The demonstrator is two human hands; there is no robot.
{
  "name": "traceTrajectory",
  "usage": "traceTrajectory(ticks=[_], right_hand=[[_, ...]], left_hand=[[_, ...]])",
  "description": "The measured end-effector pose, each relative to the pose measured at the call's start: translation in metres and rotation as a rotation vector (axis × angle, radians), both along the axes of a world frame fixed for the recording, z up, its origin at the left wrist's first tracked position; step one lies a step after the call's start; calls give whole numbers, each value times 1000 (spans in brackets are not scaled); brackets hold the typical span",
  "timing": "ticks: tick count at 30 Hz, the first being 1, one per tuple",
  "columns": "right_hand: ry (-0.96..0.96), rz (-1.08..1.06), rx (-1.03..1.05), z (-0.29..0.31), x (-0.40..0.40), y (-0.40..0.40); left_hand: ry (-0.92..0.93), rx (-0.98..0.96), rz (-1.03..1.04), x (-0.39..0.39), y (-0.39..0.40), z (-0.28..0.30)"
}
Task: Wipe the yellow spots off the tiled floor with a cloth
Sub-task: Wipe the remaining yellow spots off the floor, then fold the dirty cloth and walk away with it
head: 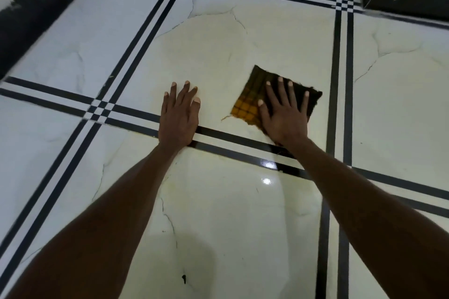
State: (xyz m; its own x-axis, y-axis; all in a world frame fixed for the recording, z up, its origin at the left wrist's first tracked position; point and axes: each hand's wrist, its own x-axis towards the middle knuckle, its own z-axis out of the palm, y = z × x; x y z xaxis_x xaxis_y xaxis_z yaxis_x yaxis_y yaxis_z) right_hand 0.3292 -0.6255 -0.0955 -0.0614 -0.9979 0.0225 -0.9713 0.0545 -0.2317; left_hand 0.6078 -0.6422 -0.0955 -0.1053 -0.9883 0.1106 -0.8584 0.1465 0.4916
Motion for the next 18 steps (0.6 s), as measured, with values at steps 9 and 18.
traceTrajectory(ticks=[9, 18], right_hand=[[-43, 361, -15, 0, 53, 55], [-722, 46, -12, 42, 18, 41]], left_hand=[[224, 208, -8, -32, 31, 25], [466, 393, 94, -91, 24, 71]])
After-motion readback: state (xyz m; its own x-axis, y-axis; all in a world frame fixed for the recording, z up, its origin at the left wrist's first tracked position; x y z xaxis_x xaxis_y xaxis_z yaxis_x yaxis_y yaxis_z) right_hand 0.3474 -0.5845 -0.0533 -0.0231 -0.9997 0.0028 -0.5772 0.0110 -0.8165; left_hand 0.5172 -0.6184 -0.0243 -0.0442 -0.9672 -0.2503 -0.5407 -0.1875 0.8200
